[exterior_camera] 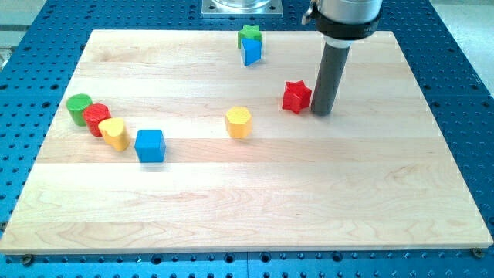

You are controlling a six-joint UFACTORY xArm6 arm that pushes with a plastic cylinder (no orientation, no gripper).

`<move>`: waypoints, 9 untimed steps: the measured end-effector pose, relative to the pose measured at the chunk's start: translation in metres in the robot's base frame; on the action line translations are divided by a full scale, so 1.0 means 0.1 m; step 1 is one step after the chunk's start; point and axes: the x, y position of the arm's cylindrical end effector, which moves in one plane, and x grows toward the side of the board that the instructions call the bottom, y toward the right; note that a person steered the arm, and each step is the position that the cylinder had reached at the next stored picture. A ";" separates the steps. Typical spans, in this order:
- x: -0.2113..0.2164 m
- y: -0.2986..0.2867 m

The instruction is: Move the red star to the top right side of the board

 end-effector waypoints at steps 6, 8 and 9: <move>-0.83 -0.77; -1.26 -0.29; -1.55 0.47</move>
